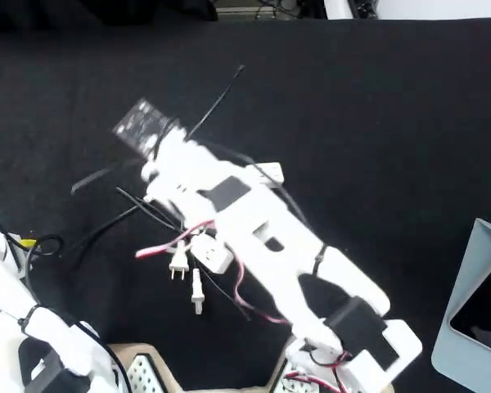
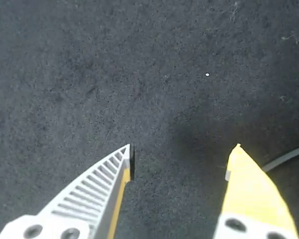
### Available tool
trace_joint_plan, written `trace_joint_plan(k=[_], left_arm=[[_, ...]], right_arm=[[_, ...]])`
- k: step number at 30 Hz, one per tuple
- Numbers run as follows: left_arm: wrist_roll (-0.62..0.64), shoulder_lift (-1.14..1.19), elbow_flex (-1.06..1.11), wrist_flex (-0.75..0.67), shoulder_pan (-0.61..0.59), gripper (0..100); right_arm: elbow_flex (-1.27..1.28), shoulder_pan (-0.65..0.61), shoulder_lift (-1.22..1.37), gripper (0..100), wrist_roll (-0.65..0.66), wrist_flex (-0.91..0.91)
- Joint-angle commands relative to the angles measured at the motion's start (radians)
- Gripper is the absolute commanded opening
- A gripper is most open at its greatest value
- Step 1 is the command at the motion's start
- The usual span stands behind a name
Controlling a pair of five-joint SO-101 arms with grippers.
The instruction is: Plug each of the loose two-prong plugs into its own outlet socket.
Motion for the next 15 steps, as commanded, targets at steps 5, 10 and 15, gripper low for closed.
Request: trace_joint_plan(k=[5, 10, 15], left_arm=[[0.002, -0.026, -0.010, -0.014, -0.002, 30], [0.002, -0.026, -0.010, -0.014, -0.002, 30], [0.002, -0.026, -0.010, -0.014, -0.002, 30]], right_arm=[[-0.199, 0.147, 0.223, 1.5, -0.003, -0.239], [-0.348, 0.184, 0.430, 3.7, -0.009, -0.324], [-0.443, 0.216, 0.542, 26.6, -0.112, -0.305]])
